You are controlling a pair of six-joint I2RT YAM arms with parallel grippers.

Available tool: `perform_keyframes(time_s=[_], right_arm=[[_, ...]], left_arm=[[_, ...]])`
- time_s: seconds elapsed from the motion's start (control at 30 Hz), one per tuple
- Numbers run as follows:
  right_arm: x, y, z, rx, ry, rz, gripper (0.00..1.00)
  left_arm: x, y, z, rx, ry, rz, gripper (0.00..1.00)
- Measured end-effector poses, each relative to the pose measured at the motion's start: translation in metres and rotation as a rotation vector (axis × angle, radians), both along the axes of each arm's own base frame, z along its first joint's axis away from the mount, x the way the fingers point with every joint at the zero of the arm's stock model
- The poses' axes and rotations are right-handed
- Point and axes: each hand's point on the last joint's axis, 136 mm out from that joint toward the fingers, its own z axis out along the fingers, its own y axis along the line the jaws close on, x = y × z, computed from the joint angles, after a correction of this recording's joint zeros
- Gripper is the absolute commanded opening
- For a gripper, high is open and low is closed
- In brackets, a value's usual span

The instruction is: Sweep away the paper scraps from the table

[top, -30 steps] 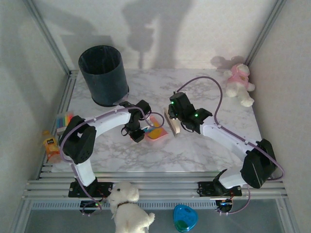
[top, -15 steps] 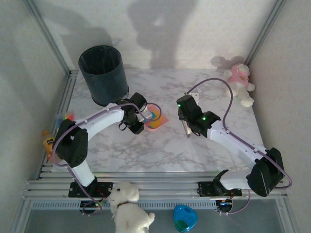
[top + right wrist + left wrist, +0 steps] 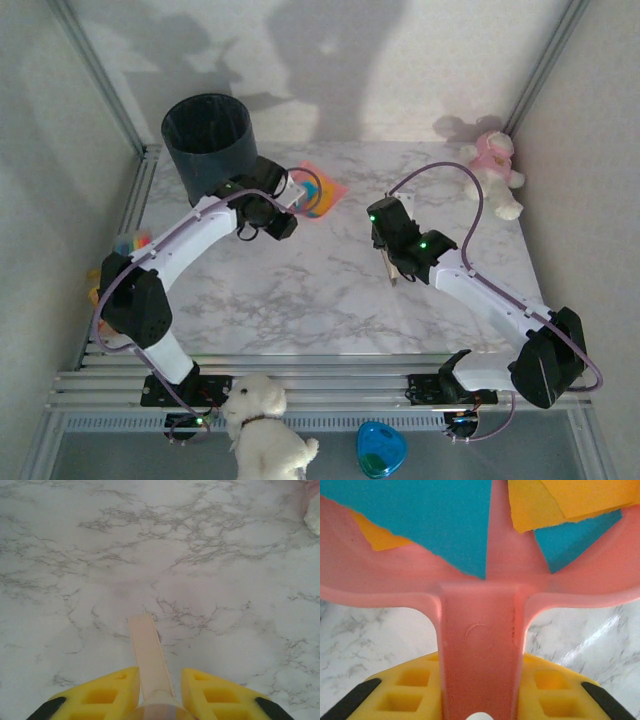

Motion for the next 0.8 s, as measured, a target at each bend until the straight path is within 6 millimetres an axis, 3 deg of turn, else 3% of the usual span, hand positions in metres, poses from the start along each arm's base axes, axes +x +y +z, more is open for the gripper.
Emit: perform_keyframes(time_s=[0.5,0.8], right_arm=[[0.000,0.000,-0.001,0.003,0.004,0.000,0.00],[0.000,0.000,-0.001,0.002,0.005,0.001,0.00]], left_arm=[[0.029,0.002,0.082,-0.281,-0.095,0.064,0.00],[0.048,0.027,0.112,-0.428,-0.119,0.132,0.00]])
